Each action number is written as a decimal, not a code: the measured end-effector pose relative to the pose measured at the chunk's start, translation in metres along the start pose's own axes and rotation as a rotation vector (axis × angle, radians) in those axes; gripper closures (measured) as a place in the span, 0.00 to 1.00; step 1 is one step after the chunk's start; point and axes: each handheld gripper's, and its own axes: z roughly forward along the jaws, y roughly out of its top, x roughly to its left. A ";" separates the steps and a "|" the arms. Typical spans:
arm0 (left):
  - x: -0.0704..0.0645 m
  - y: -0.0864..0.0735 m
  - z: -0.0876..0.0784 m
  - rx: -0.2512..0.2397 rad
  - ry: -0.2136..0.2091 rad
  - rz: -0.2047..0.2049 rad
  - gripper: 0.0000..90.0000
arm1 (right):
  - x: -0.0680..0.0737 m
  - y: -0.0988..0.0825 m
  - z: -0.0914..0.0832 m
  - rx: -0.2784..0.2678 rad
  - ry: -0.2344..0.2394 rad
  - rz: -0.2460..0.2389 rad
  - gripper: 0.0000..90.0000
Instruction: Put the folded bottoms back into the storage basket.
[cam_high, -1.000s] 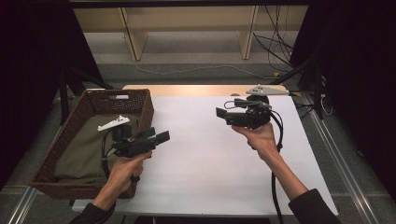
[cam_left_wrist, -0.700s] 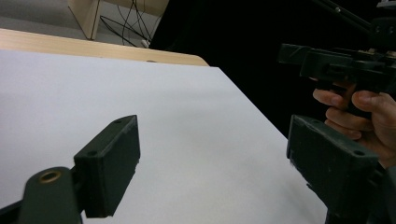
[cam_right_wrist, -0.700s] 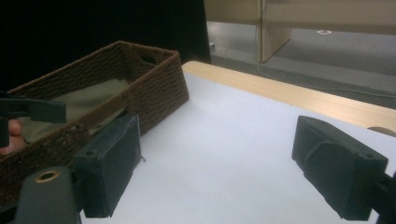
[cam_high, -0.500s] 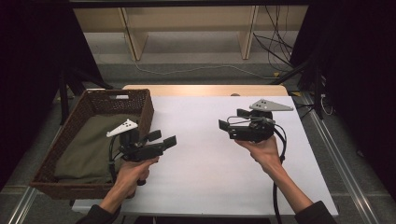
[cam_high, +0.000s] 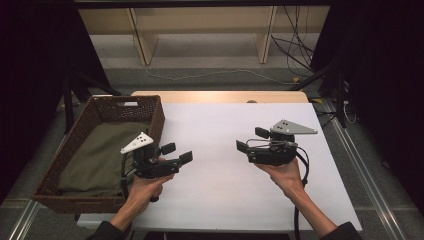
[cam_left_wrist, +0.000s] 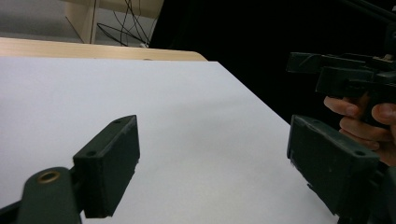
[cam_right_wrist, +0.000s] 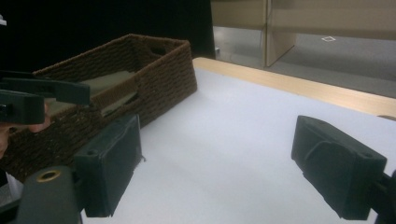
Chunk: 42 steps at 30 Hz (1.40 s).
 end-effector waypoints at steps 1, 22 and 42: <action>-0.001 0.000 0.000 0.001 -0.001 0.008 0.19 | 0.000 -0.002 0.000 0.000 0.000 0.000 0.19; -0.008 -0.013 0.004 0.005 -0.005 0.101 0.17 | 0.003 -0.024 -0.022 -0.027 -0.024 -0.015 0.18; -0.010 -0.024 0.003 0.000 0.010 0.173 0.17 | 0.005 -0.049 -0.042 -0.038 -0.040 -0.032 0.15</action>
